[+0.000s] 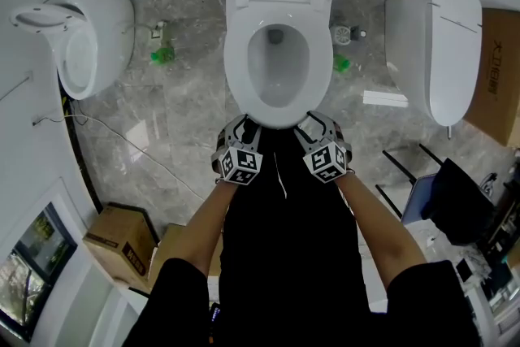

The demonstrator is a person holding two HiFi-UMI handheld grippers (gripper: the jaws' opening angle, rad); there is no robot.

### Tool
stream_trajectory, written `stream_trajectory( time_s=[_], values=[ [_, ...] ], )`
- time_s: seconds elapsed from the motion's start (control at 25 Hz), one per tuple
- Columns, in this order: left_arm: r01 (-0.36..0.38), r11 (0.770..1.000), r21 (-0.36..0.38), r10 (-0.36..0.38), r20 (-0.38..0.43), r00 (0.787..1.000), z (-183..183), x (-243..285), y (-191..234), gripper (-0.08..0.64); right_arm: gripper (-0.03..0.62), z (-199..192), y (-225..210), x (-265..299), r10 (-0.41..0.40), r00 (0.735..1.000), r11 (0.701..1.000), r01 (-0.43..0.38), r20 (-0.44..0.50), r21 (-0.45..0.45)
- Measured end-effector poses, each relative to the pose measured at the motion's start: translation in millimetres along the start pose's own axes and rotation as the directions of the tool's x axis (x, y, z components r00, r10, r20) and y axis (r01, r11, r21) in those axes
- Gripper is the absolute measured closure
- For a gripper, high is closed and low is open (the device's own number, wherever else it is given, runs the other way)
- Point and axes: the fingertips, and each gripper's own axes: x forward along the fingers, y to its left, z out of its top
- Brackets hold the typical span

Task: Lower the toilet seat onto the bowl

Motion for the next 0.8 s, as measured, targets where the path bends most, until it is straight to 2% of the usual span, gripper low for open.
stream_trajectory(
  time_s=[0.2,0.48,0.72,0.8],
  values=[
    [0.010,1.000,-0.010,-0.010,-0.036,0.999,-15,10,-6,0.379,0.360,-12,5,10,0.009,1.000,1.000,-0.009,-0.014,0.026],
    [0.021,0.999,-0.026,-0.022,-0.040,0.999,-33,24,-10,0.379,0.360,-26,9,25,0.005,1.000,0.999,-0.004,-0.025,0.040],
    [0.025,0.995,-0.095,-0.030,-0.053,0.998,-44,37,-16,0.380,0.360,-39,9,33,0.003,1.000,0.999,-0.002,-0.018,0.044],
    [0.029,0.995,-0.097,-0.035,-0.054,0.998,-48,42,-17,0.380,0.360,-43,10,36,0.002,1.000,0.999,-0.001,-0.023,0.051]
  ],
)
